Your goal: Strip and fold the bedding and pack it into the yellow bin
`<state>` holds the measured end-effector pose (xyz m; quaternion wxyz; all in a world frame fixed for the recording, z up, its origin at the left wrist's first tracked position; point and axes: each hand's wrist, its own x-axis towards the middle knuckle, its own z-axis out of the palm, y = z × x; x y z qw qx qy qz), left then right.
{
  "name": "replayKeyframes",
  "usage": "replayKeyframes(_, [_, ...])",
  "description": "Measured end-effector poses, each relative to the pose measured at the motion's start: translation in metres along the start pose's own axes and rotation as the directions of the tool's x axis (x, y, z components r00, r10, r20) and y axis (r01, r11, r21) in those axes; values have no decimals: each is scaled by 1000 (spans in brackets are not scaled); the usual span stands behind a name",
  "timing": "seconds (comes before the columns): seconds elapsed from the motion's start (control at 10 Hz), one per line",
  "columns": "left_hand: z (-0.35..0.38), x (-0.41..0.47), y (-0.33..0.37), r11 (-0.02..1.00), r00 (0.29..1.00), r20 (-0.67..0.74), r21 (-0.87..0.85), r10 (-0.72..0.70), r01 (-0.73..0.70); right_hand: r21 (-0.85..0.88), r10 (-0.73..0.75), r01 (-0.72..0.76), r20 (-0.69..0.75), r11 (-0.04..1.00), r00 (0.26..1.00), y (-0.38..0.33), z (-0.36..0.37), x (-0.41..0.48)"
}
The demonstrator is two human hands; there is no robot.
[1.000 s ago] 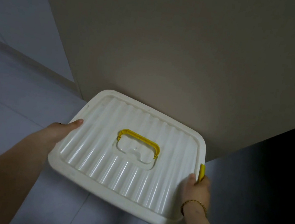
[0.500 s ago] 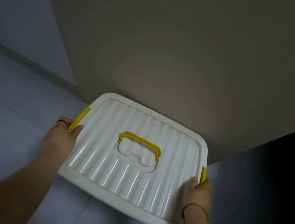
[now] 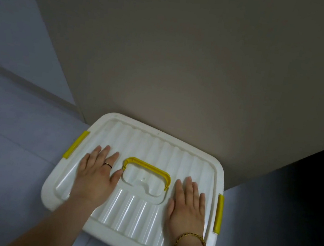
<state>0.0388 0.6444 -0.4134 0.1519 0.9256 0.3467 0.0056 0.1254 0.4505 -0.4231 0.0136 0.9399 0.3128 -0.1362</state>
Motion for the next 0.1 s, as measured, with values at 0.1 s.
replayKeyframes(0.1, [-13,2,10,994,988,134,87,-71,60,28,34,-41,213,999,976,-1,-33,-1])
